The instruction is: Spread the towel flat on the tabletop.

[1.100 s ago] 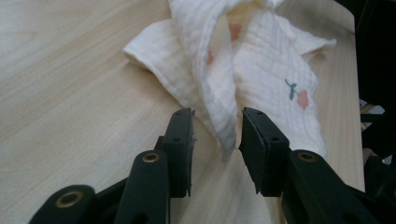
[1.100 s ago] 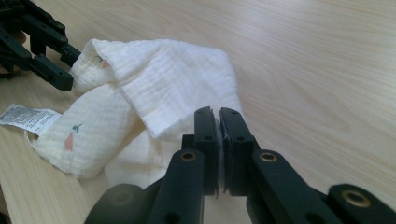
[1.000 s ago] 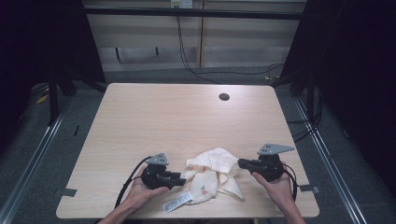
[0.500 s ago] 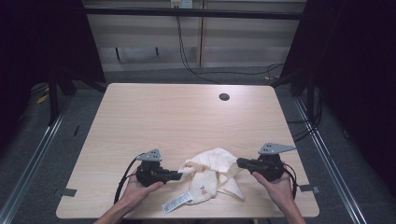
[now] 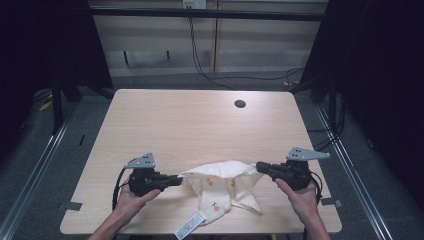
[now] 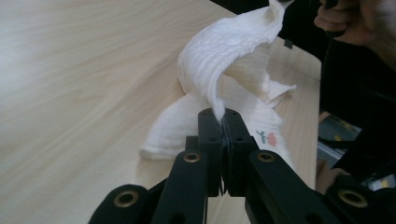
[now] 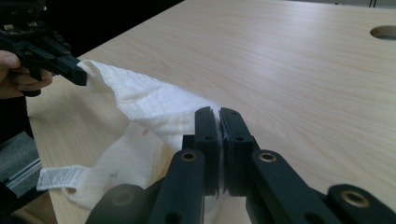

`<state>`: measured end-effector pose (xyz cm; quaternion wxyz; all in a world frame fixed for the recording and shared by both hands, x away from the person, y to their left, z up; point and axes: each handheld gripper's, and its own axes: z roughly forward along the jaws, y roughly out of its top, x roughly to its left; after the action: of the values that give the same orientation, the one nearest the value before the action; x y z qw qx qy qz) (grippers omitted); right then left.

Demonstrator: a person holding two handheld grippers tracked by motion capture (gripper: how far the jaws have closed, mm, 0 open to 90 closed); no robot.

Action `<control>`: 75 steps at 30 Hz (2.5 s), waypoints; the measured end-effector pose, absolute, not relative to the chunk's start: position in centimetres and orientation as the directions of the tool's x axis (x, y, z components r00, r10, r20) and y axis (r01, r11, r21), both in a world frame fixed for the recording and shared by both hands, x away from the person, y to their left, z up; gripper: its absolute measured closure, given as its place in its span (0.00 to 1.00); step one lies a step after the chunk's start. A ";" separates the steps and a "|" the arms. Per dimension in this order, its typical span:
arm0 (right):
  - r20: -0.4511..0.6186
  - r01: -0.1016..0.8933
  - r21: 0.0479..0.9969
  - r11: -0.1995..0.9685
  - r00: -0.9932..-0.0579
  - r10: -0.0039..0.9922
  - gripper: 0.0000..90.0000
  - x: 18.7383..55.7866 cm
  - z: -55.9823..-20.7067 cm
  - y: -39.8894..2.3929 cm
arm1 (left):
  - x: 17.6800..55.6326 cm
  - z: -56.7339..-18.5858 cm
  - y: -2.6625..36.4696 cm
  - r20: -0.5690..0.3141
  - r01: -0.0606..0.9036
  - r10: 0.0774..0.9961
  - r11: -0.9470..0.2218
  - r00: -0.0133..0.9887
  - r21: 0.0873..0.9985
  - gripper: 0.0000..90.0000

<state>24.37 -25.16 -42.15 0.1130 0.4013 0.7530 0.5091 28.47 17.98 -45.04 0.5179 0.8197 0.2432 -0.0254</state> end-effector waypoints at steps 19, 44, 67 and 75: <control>0.180 0.348 0.930 0.116 -0.708 0.683 0.96 27.0 -35.9 -22.9 | 29.4 -38.2 21.6 -0.190 0.321 0.446 -0.241 0.875 0.916 0.98; 0.062 0.221 0.961 0.166 -0.757 0.651 0.96 22.1 -29.6 -21.9 | 26.0 -31.0 23.9 -0.032 0.182 0.438 -0.307 0.899 0.934 0.98; 0.142 0.369 0.913 0.175 -0.689 0.711 0.96 29.7 -36.3 -22.8 | 34.4 -37.4 21.0 -0.162 0.387 0.528 -0.348 0.834 0.854 0.98; 0.153 0.428 0.880 0.205 -0.665 0.731 0.96 33.6 -38.7 -22.2 | 36.4 -40.0 20.6 -0.201 0.445 0.560 -0.341 0.804 0.828 0.97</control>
<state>33.56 -22.22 -38.66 0.1506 0.3806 0.7615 0.5025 36.43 20.64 -39.96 0.4844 0.8168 0.3076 0.0593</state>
